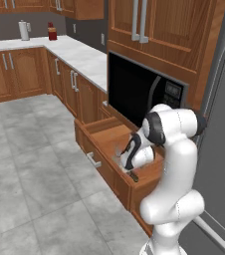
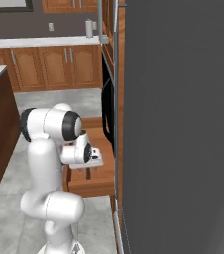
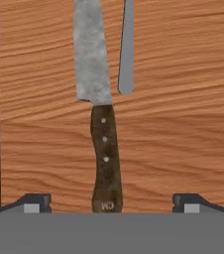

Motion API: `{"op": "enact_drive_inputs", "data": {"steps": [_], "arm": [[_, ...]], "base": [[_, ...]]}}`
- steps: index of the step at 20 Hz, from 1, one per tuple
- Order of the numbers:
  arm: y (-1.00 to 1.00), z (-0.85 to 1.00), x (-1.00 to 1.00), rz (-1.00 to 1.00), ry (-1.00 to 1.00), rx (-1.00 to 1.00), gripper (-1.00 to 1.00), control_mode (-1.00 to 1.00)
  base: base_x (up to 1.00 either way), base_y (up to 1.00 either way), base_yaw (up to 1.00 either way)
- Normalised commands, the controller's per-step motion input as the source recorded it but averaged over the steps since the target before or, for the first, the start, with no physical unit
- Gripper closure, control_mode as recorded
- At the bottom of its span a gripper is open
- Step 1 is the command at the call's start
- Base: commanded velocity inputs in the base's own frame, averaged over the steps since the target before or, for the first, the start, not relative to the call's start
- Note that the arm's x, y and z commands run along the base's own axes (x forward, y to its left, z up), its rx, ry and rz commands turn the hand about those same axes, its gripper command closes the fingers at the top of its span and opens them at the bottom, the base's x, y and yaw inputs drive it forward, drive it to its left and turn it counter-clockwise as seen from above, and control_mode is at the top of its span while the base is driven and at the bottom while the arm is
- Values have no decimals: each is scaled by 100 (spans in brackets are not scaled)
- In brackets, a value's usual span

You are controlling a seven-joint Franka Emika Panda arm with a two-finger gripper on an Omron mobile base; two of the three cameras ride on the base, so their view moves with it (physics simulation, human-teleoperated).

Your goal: Pick up the metallic utensils from the counter and place them in the open drawer. Make sure not to pick up any wooden utensils.

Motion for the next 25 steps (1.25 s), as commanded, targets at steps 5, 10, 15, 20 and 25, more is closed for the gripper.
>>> {"op": "enact_drive_inputs", "data": {"steps": [5, 10, 15, 20, 25], "arm": [[19, 100, -57, 0, 0, 1, -100, -100], [30, 100, -66, 0, 0, 3, -100, -100], [53, 100, -73, 0, 0, 1, -100, -100], [55, 100, -64, -7, 0, 0, -100, -100], [70, 94, -57, -19, 2, -1, -100, -100]], "base": [[0, 0, 0], [0, 0, 0], [0, 0, 0], [0, 0, 0], [0, 0, 0]]}}
